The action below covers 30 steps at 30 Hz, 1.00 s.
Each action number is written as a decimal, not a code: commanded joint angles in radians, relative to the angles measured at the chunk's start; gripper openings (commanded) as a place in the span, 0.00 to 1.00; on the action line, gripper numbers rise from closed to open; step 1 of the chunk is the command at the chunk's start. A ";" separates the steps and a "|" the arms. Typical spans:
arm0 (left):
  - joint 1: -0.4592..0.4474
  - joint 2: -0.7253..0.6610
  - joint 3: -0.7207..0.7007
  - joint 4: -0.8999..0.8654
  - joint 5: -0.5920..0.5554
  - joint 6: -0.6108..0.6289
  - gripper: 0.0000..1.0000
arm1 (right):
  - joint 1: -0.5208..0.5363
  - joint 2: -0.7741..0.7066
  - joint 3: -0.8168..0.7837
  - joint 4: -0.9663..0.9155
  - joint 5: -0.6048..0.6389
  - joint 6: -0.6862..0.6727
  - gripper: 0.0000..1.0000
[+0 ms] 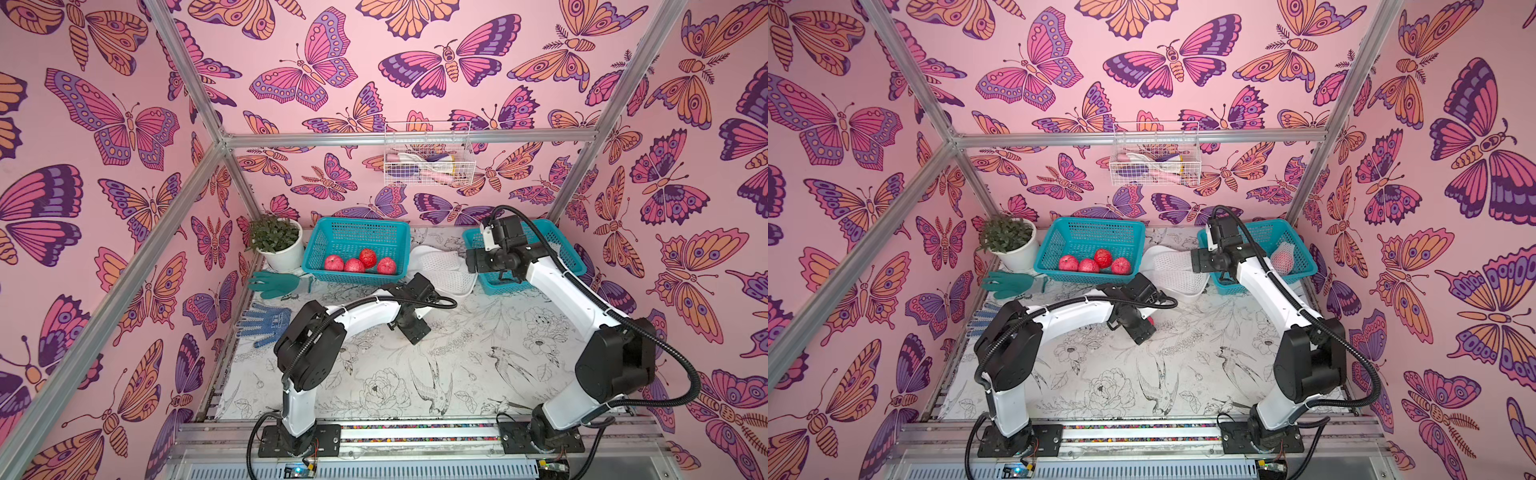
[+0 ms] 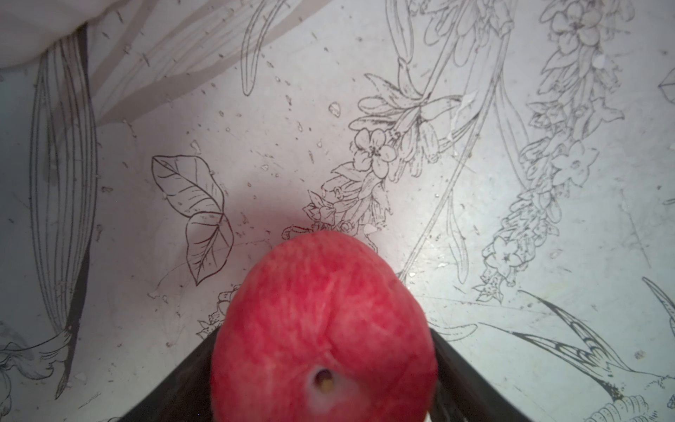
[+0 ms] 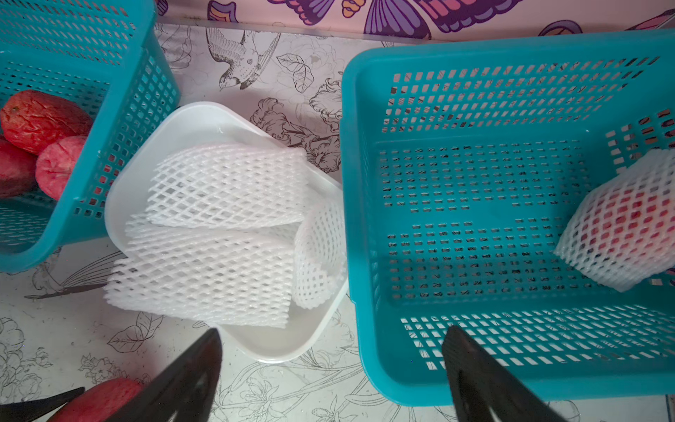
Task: Remove foam nets from apples
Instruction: Pick up the apple from the center of the board.
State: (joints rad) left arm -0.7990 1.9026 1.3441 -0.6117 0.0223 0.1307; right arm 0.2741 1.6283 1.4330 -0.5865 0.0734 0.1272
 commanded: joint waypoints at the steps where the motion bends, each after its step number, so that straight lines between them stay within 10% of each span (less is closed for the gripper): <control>1: -0.005 0.028 0.018 -0.034 -0.013 0.006 0.76 | -0.009 -0.010 0.000 0.001 -0.013 0.008 0.95; 17: 0.029 -0.148 0.048 -0.106 -0.021 -0.022 0.56 | -0.011 -0.050 -0.030 -0.003 0.000 0.010 0.94; 30: 0.386 -0.046 0.386 -0.169 -0.043 -0.045 0.56 | -0.012 -0.146 -0.095 -0.002 -0.023 0.028 0.93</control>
State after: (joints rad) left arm -0.4725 1.7695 1.6886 -0.7296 0.0017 0.1093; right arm 0.2714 1.5024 1.3506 -0.5858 0.0631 0.1349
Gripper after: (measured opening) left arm 0.682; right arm 0.935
